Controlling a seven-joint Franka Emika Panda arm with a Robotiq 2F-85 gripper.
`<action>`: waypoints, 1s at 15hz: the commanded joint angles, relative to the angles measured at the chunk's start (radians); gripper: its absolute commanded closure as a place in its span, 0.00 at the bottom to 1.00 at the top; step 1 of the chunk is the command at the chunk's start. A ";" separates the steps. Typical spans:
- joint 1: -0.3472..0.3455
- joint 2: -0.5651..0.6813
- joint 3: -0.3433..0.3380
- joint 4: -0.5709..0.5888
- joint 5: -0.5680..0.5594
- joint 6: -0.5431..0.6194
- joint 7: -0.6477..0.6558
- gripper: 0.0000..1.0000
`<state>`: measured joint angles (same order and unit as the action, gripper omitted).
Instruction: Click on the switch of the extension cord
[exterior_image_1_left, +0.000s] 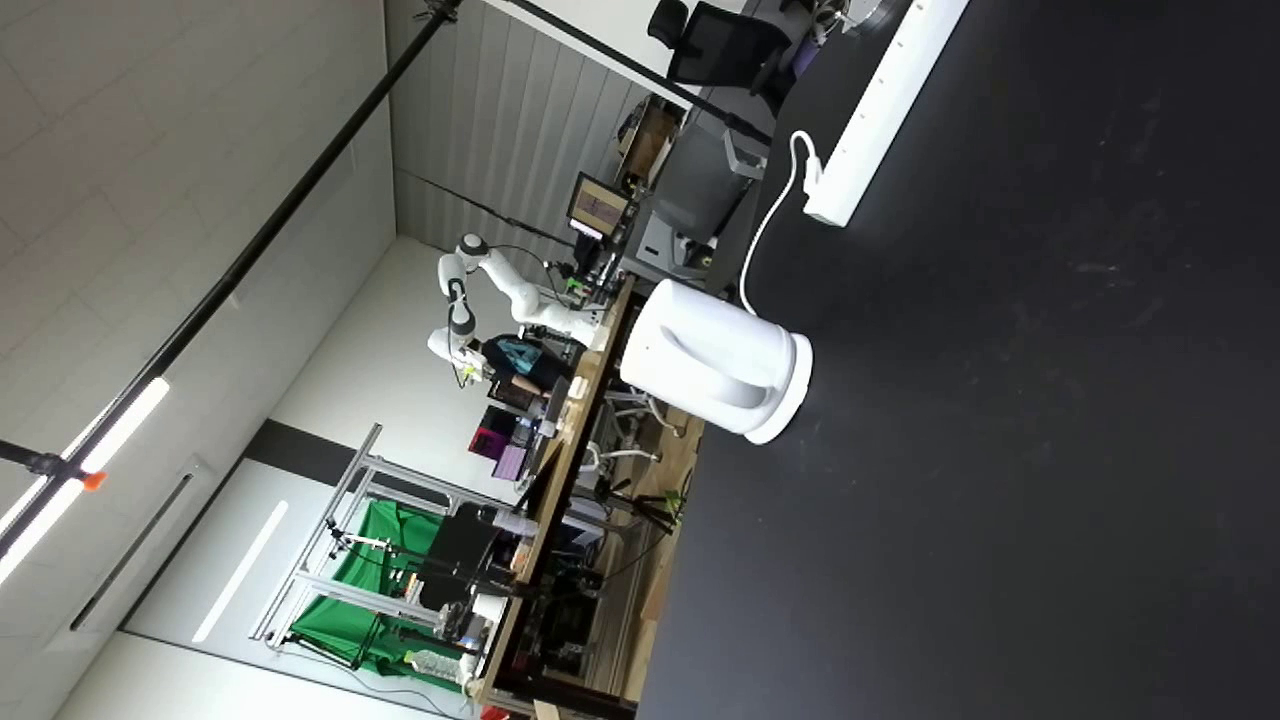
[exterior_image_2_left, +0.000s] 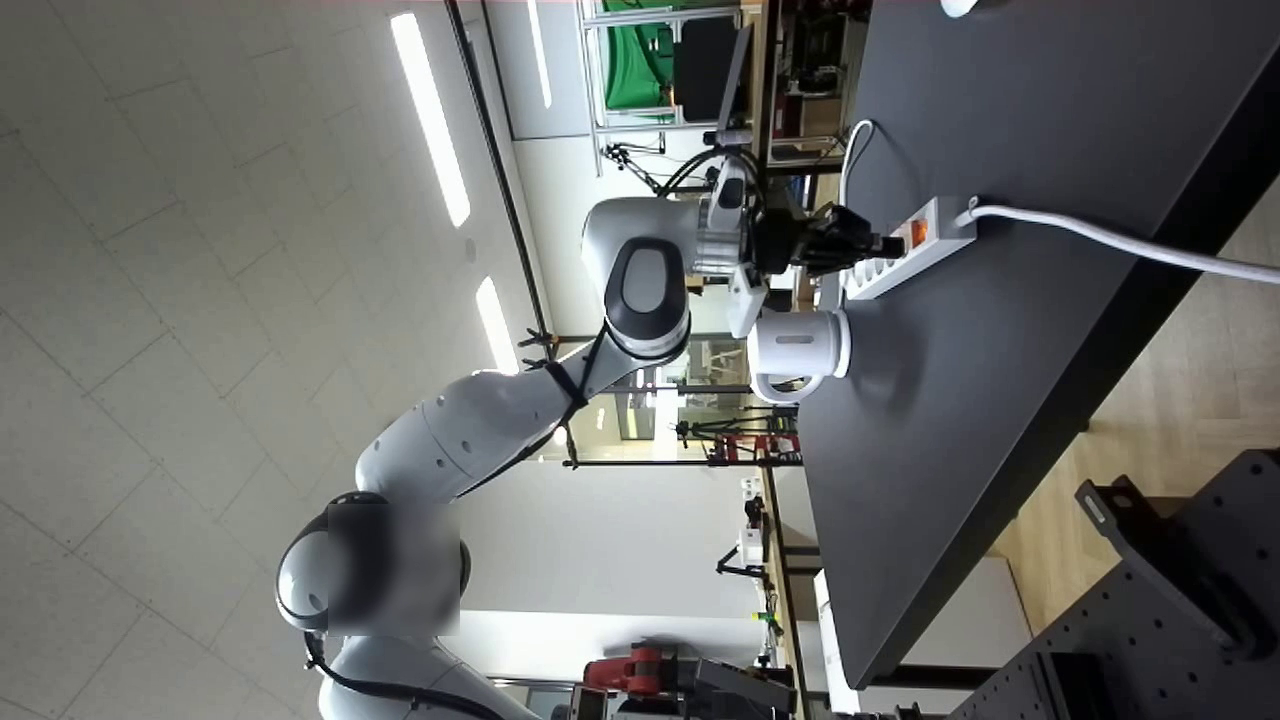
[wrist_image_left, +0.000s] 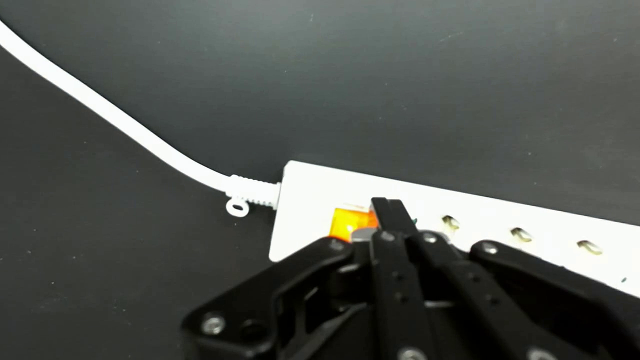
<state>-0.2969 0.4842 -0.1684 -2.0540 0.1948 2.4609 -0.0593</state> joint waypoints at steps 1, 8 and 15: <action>0.002 0.010 -0.003 0.010 -0.003 0.006 0.030 1.00; 0.001 0.035 -0.014 0.044 -0.015 -0.020 0.039 1.00; 0.000 0.065 -0.032 0.089 -0.048 -0.032 0.040 1.00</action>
<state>-0.2965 0.5242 -0.1914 -2.0074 0.1708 2.4565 -0.0565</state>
